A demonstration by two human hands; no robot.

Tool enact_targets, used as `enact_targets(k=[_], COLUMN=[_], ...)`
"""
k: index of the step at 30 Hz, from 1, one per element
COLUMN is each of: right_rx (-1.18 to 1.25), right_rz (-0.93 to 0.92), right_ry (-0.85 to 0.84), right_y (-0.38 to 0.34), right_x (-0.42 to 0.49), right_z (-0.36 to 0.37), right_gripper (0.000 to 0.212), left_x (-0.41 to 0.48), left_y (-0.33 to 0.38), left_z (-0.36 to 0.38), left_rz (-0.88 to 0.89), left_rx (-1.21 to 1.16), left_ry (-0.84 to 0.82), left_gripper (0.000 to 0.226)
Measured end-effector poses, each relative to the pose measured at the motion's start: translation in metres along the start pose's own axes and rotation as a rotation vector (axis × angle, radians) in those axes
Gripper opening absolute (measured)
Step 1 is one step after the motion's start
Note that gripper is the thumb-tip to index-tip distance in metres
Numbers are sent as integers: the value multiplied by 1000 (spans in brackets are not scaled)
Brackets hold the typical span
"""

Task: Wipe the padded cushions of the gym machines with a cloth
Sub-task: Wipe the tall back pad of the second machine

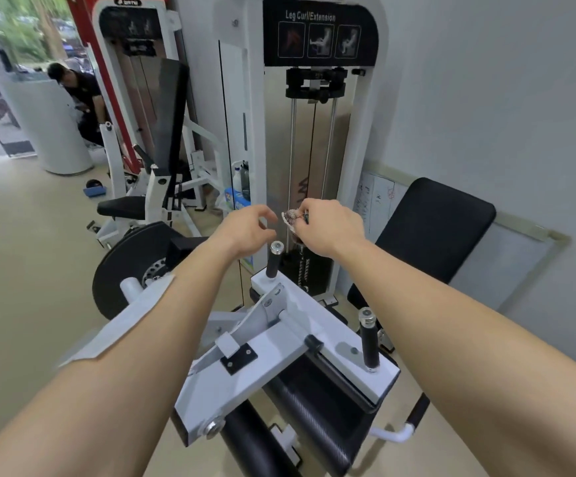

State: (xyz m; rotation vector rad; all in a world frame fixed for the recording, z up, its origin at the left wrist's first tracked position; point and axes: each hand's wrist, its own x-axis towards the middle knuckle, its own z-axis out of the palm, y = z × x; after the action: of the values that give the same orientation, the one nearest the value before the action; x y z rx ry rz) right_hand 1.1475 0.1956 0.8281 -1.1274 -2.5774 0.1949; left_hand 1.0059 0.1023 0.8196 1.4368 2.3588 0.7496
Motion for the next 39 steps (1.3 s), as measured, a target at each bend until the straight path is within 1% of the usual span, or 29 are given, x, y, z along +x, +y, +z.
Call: enact_targets(k=[5,9,12,15,19,22,26,30,35,39], right_rx=[60,104,134,148,169,149,138,134,159,161], right_rz=[54,106,120,130,129,108,67,48,31,30], right_ry=[-13,-19,-19,-16,-4,-2,-9,-31,-61,-72], right_y=[-15,-40,-70,-115,-195,-258,-329,-382,-431,-467], right_x=[14,23,33,46,71,89,110,135,177,229], right_z=[4,11,23,40,71,95,125,152,191,236], right_gripper=[34,35,34,32,31,33,29,29,31,29], left_x=[6,8,8,10,10,12,17,30,62,110], left_y=[-17,-35,-64,-112,-193,-252,-323,-381,-441,-490], left_z=[-12,-29,-53,-87,-140,-180,-219,-242,-262,-279], left_rz=[19,64,102,91,54,21,-28,-67,-97,-96], left_rx=[-45,13,99,160,191,192,148,109,58,39], left_ry=[11,-20,-24,-30,-28,-30,-17,-27,-42,-48], left_gripper=[25,30,33,36,37,39,40,41,39,39])
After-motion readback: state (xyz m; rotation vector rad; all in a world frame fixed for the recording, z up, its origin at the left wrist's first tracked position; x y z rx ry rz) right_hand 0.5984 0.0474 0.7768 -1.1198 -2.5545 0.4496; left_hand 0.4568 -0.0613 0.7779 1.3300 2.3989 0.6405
